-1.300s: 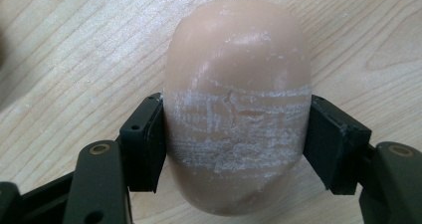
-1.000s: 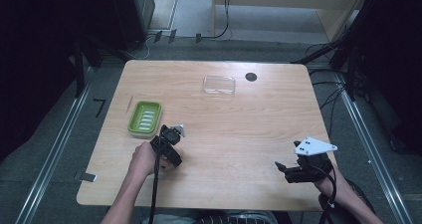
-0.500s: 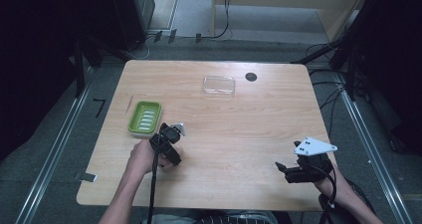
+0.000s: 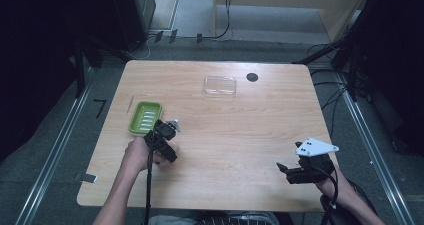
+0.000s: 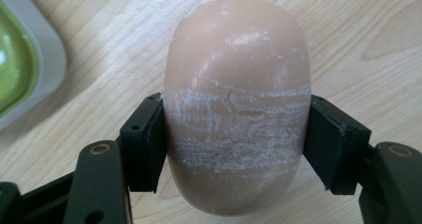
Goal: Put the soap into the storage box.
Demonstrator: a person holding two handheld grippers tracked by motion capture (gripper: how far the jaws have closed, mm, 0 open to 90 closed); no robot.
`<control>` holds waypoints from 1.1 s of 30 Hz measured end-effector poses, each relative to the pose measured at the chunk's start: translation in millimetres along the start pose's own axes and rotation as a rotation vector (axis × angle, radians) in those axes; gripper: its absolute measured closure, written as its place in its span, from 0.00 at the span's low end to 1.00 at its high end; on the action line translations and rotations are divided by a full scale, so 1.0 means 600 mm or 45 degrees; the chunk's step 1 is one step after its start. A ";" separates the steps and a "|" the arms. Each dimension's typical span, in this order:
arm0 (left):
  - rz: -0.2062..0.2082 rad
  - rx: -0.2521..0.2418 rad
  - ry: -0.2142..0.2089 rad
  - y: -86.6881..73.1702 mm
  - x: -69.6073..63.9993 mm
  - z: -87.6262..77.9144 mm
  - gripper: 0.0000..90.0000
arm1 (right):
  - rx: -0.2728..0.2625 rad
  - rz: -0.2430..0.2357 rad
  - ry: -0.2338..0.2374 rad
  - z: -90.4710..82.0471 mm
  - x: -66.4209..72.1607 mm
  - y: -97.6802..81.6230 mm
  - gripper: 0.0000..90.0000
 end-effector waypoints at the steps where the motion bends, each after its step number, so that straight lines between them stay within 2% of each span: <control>1: 0.000 -0.001 -0.004 0.000 0.001 0.000 0.38 | 0.001 -0.001 0.000 0.000 0.000 0.000 0.15; 10: 0.004 0.007 -0.005 0.001 0.010 -0.002 0.38 | 0.001 0.000 0.002 0.000 0.000 0.000 0.15; 24: 0.001 -0.016 -0.012 0.008 0.030 -0.008 0.38 | 0.000 -0.002 -0.002 0.001 -0.001 0.000 0.15; 33: -0.025 -0.025 -0.003 0.003 0.046 -0.014 0.38 | -0.002 0.000 -0.004 0.001 0.000 0.001 0.15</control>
Point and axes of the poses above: each handheld gripper's, and its own axes: z roughly forward along the jaws, y roughly out of its top, x roughly to its left, the point moved 3 cm from there along z, roughly forward along the jaws, and after that the axes turned 14 degrees about z, right-handed, at the moved point
